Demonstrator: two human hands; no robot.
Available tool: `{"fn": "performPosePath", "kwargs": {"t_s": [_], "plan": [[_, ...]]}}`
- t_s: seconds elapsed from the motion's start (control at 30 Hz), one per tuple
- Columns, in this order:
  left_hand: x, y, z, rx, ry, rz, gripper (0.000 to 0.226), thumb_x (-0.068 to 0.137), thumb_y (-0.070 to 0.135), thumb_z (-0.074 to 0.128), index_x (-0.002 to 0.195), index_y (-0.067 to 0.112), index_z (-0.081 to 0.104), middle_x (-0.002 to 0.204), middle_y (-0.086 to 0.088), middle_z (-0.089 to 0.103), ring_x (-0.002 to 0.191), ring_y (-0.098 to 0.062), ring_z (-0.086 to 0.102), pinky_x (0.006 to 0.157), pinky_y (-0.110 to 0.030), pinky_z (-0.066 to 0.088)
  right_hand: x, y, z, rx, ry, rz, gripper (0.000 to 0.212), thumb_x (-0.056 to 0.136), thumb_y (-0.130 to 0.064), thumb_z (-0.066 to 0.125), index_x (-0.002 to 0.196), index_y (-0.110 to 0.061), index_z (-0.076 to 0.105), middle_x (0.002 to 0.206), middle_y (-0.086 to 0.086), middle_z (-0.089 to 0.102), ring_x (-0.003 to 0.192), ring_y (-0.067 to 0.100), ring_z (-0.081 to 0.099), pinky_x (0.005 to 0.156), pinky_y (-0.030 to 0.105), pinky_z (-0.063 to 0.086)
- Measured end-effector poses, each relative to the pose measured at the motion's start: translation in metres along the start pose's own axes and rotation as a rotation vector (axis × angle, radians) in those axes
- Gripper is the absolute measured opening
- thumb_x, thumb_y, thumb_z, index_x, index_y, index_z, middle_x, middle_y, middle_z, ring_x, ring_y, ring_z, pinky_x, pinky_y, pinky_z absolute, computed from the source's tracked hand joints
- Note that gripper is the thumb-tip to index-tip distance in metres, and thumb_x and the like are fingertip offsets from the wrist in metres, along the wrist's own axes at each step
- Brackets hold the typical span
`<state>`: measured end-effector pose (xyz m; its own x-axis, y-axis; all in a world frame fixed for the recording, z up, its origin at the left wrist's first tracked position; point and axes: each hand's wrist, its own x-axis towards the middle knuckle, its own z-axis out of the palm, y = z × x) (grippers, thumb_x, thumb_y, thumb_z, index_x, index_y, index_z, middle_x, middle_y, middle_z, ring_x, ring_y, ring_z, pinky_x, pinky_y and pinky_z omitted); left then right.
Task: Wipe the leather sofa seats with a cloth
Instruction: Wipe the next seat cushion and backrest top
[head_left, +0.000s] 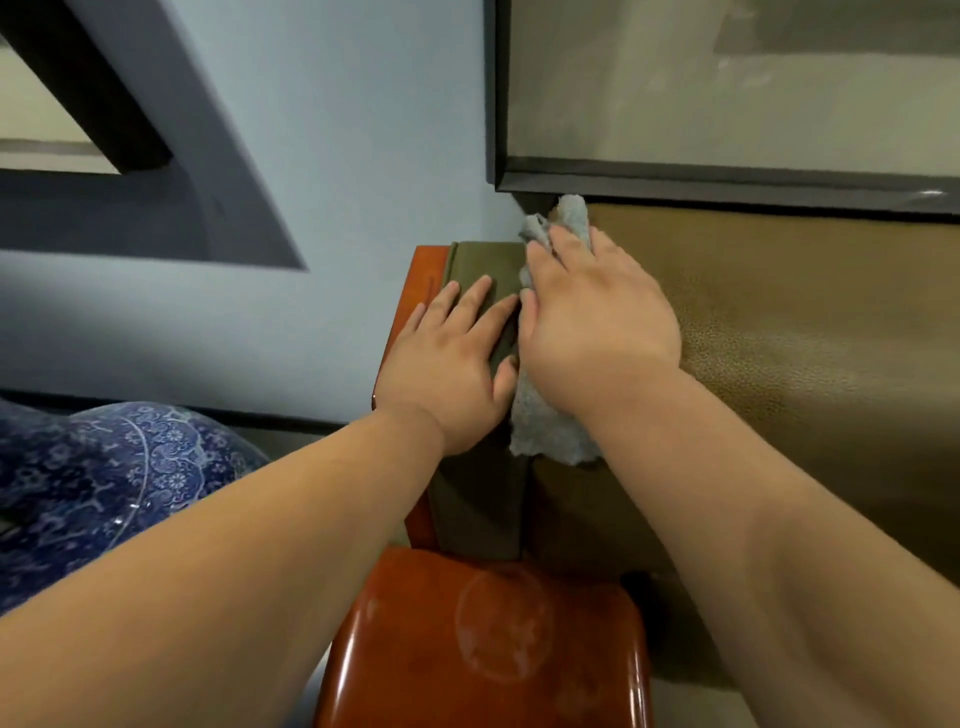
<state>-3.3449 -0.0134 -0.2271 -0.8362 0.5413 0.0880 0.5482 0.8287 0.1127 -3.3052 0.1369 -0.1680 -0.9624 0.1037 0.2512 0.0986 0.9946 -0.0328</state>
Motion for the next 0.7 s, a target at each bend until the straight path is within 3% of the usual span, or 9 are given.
{"fn": "performPosePath", "kwargs": {"t_s": [0.1, 0.23, 0.4, 0.5, 0.6, 0.7], "plan": [[0.002, -0.002, -0.003, -0.02, -0.021, 0.021, 0.072, 0.098, 0.06, 0.021, 0.165, 0.033, 0.019, 0.175, 0.0, 0.015, 0.161, -0.028, 0.012, 0.13, -0.051, 0.016, -0.055, 0.013, 0.017, -0.045, 0.126, -0.039, 0.058, 0.108, -0.041, 0.037, 0.159, -0.013, 0.038, 0.163, 0.011, 0.037, 0.154, 0.034, 0.028, 0.128, 0.047, 0.019], [0.0, -0.002, -0.003, -0.022, -0.007, 0.012, 0.072, 0.098, 0.061, 0.022, 0.165, 0.037, 0.02, 0.175, 0.003, 0.016, 0.161, -0.027, 0.013, 0.13, -0.051, 0.016, -0.134, 0.053, 0.052, -0.16, 0.213, -0.179, 0.068, 0.105, -0.038, 0.056, 0.161, -0.011, 0.028, 0.16, 0.015, 0.03, 0.16, 0.035, 0.006, 0.129, 0.049, 0.007], [0.0, -0.002, -0.002, -0.022, 0.009, 0.008, 0.071, 0.099, 0.062, 0.023, 0.165, 0.037, 0.019, 0.175, 0.003, 0.016, 0.161, -0.027, 0.012, 0.13, -0.051, 0.016, -0.093, 0.034, 0.027, -0.122, 0.18, -0.089, 0.07, 0.106, -0.047, 0.044, 0.161, -0.006, 0.029, 0.162, 0.02, 0.033, 0.154, 0.042, 0.021, 0.129, 0.05, 0.007], [-0.001, 0.0, -0.003, -0.016, -0.002, 0.006, 0.071, 0.099, 0.061, 0.019, 0.165, 0.036, 0.018, 0.175, 0.003, 0.014, 0.161, -0.026, 0.011, 0.13, -0.05, 0.016, -0.047, 0.013, 0.004, -0.076, 0.086, 0.066, 0.069, 0.105, -0.052, 0.031, 0.163, -0.013, 0.027, 0.165, 0.014, 0.032, 0.154, 0.036, 0.025, 0.13, 0.049, 0.006], [0.001, 0.002, -0.004, 0.016, -0.018, 0.009, 0.073, 0.097, 0.06, 0.016, 0.166, 0.034, 0.016, 0.176, 0.002, 0.013, 0.161, -0.026, 0.011, 0.13, -0.05, 0.017, -0.03, 0.007, -0.001, -0.029, 0.055, 0.107, 0.068, 0.104, -0.051, 0.034, 0.163, -0.017, 0.029, 0.167, 0.011, 0.031, 0.155, 0.033, 0.023, 0.13, 0.05, 0.006], [0.0, 0.001, -0.004, 0.002, -0.007, 0.003, 0.071, 0.098, 0.06, 0.022, 0.165, 0.035, 0.019, 0.175, 0.002, 0.016, 0.161, -0.027, 0.014, 0.13, -0.05, 0.018, -0.084, 0.02, 0.006, -0.04, 0.055, 0.02, 0.069, 0.106, -0.046, 0.04, 0.165, -0.015, 0.021, 0.167, 0.013, 0.028, 0.157, 0.035, 0.016, 0.13, 0.05, 0.004]]}}
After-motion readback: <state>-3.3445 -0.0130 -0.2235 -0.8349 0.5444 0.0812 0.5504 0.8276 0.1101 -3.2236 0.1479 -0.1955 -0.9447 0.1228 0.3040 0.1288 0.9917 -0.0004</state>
